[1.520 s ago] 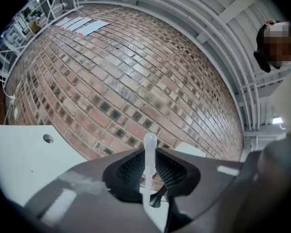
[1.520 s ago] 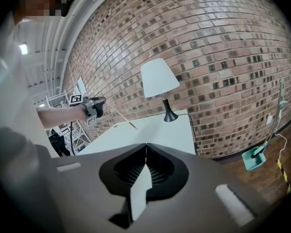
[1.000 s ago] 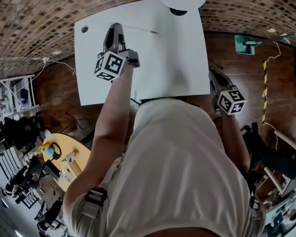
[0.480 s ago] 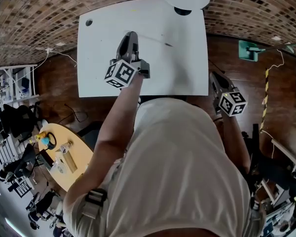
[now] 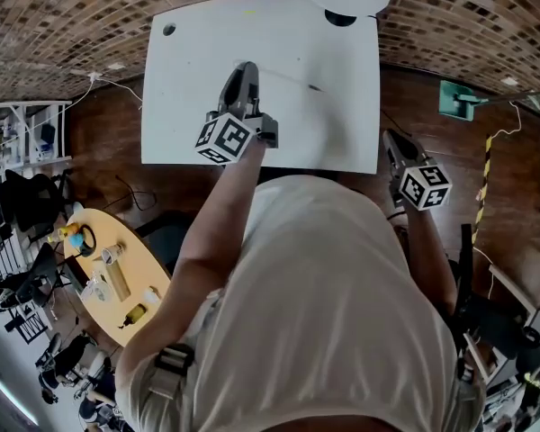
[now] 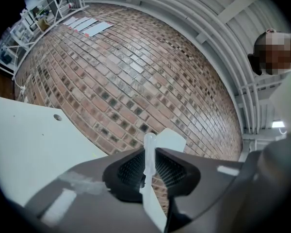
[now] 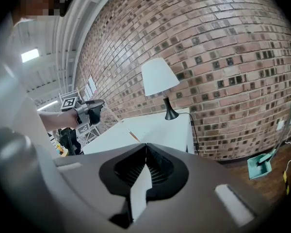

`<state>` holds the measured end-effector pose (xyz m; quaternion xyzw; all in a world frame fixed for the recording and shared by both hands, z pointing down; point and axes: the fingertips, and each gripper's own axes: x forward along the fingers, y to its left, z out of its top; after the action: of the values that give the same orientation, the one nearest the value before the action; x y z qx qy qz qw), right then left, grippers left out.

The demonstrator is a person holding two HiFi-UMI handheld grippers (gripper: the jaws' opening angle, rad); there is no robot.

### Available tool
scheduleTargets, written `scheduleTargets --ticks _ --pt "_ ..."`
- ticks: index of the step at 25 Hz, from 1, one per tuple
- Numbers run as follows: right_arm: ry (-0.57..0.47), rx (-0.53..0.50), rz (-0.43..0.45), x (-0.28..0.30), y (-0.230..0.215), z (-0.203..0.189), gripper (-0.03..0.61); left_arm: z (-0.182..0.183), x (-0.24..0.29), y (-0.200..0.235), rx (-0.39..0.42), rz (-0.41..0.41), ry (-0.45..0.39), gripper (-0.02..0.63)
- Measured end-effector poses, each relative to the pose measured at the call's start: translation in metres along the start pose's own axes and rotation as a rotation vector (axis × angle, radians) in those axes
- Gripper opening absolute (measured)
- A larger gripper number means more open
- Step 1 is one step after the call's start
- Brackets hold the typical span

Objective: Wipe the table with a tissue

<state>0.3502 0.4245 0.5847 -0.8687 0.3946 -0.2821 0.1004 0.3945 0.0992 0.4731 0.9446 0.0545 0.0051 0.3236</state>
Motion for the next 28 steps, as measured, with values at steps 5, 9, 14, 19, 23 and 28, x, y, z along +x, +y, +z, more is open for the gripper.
scheduleTargets --ticks 5,9,14,19,23,28 --pt "-0.007 0.001 0.0 -0.001 0.0 0.001 0.008 0.006 -0.002 0.001 0.006 0.003 -0.008 0.067" --pt "-0.015 0.007 -0.012 -0.003 0.0 0.0 0.008 0.01 0.002 0.0 0.01 -0.006 -0.012 0.067" --pt "-0.013 0.026 -0.037 -0.008 -0.003 -0.006 0.008 0.009 0.008 -0.001 0.002 -0.024 -0.007 0.067" --pt "-0.02 0.018 -0.046 -0.005 0.002 0.0 0.008 0.013 0.007 0.001 -0.011 -0.039 -0.002 0.067" --pt "-0.029 0.012 -0.052 0.001 0.011 0.004 0.008 0.018 0.001 0.008 -0.025 -0.046 0.001 0.066" --pt "-0.031 0.018 -0.061 0.003 0.027 -0.002 0.008 0.027 -0.01 0.016 -0.036 -0.052 0.008 0.066"
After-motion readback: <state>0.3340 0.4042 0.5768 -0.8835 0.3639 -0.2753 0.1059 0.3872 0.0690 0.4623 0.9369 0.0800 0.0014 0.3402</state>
